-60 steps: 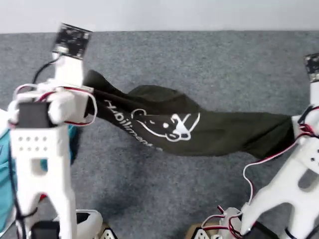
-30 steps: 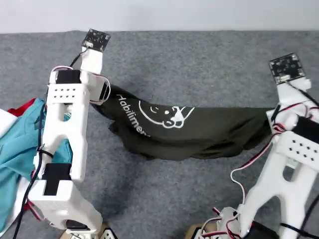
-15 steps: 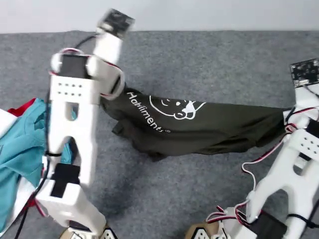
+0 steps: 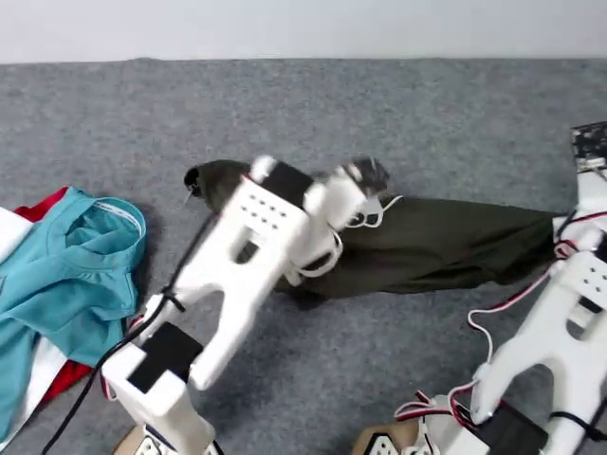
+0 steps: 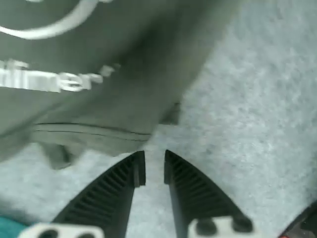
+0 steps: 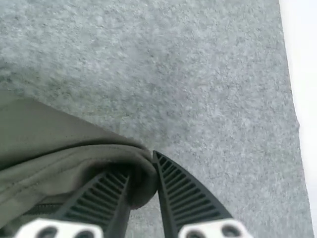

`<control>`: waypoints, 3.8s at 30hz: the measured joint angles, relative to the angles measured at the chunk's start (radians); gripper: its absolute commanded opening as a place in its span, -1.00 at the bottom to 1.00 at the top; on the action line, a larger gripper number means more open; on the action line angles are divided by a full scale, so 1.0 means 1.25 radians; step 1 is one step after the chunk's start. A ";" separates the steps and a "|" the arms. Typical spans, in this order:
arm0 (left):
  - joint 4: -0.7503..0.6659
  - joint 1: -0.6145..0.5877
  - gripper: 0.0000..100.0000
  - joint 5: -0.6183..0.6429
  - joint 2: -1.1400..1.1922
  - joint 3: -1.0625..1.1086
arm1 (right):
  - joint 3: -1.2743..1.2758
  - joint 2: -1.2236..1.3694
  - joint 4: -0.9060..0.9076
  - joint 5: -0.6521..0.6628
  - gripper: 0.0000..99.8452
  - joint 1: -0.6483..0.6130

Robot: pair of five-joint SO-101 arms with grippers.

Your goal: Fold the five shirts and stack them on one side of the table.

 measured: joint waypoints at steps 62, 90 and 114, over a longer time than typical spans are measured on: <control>-0.115 0.022 -0.99 0.001 0.079 -0.028 | 0.000 -0.010 0.000 0.065 -0.98 0.006; 0.016 -0.339 -0.99 0.001 -0.600 -0.156 | 0.000 -0.442 0.109 0.091 -0.98 -0.136; -0.144 -0.399 -0.99 -0.108 -0.789 -0.176 | -0.001 -0.770 -0.293 0.093 -0.98 -0.188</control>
